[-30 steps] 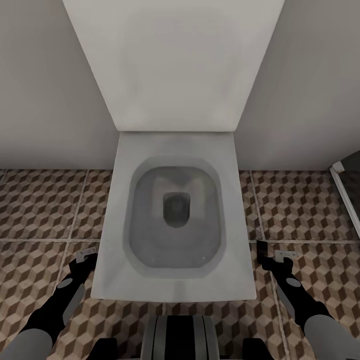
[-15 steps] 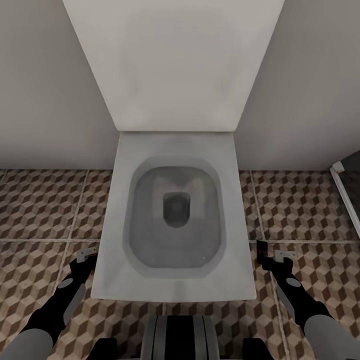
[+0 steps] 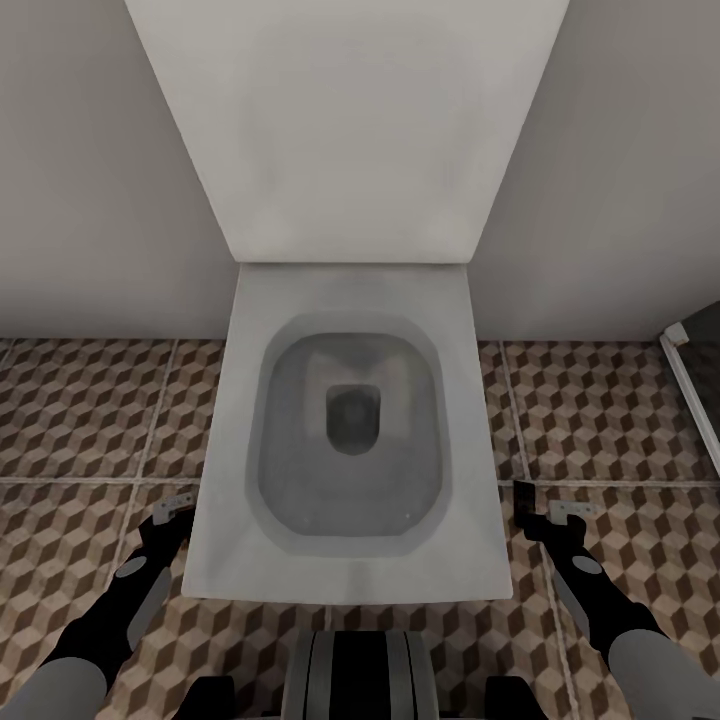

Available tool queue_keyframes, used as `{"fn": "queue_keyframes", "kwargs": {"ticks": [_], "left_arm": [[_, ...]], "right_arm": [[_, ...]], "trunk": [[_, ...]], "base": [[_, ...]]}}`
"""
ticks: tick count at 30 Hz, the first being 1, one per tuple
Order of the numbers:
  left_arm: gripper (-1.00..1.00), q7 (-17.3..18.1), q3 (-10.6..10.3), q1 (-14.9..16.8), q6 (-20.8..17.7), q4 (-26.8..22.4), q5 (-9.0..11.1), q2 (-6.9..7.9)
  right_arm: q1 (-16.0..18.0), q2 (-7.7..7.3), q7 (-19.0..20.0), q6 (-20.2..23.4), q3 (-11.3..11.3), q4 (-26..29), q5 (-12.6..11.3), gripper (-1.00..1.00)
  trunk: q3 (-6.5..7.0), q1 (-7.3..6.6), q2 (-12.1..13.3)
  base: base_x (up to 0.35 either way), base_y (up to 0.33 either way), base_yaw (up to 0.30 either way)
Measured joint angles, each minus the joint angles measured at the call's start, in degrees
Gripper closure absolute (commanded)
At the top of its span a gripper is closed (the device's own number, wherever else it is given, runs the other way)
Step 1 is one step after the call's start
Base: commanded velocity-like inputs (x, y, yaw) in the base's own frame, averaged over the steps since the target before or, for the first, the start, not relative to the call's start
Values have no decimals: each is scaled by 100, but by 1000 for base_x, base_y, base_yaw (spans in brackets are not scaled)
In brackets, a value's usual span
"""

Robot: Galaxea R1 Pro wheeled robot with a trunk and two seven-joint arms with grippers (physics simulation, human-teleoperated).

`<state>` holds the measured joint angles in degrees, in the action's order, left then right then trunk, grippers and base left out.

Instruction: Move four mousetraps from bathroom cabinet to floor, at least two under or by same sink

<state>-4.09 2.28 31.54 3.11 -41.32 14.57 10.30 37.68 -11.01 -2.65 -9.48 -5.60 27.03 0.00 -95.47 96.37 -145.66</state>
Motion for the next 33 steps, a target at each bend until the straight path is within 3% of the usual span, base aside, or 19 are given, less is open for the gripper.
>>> {"fn": "queue_keyframes", "kwargs": {"ticks": [9, 33], "left_arm": [[-100, -4, 8, 0, 4, 0, 1, -12], [-100, 11, 0, 0, -20, 0, 6, 27]], "right_arm": [[0, 1, 0, 4, 0, 0, 0, -100], [0, 2, 0, 1, 0, 0, 0, -100]], "trunk": [[0, 3, 0], [0, 4, 0]], "base": [[-153, 0, 0], [-330, 0, 0]]}}
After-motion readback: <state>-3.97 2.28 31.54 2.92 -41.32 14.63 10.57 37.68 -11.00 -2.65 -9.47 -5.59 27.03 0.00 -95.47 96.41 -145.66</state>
